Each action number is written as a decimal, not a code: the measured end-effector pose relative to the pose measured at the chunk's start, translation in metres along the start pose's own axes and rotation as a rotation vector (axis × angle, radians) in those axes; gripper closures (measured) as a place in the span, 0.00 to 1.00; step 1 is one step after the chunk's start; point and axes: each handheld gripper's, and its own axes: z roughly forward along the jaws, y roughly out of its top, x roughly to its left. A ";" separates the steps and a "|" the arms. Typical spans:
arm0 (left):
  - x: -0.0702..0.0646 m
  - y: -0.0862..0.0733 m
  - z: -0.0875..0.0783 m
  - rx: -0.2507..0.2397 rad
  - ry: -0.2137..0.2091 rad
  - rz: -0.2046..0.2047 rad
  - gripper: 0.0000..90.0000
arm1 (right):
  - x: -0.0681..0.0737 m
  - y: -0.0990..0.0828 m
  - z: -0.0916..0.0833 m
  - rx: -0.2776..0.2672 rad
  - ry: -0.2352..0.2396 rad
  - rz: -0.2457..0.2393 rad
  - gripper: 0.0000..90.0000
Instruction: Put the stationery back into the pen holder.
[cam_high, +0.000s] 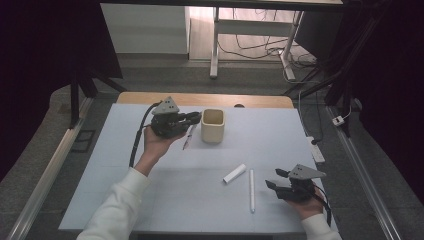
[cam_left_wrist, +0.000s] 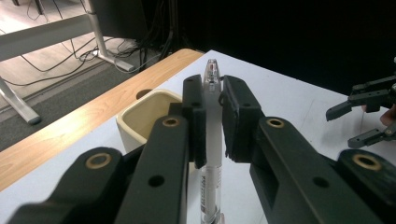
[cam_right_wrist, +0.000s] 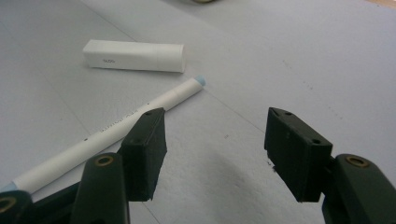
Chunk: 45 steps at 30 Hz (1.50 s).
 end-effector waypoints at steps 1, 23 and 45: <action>0.000 0.001 0.001 0.001 -0.001 0.001 0.88 | 0.000 0.000 0.000 -0.001 0.000 0.000 0.43; 0.006 0.018 0.014 -0.016 -0.002 0.013 0.88 | 0.000 0.000 0.000 0.001 -0.001 -0.003 0.43; 0.017 0.035 0.023 -0.045 0.005 0.000 0.88 | 0.000 0.000 0.001 -0.003 0.003 0.002 0.43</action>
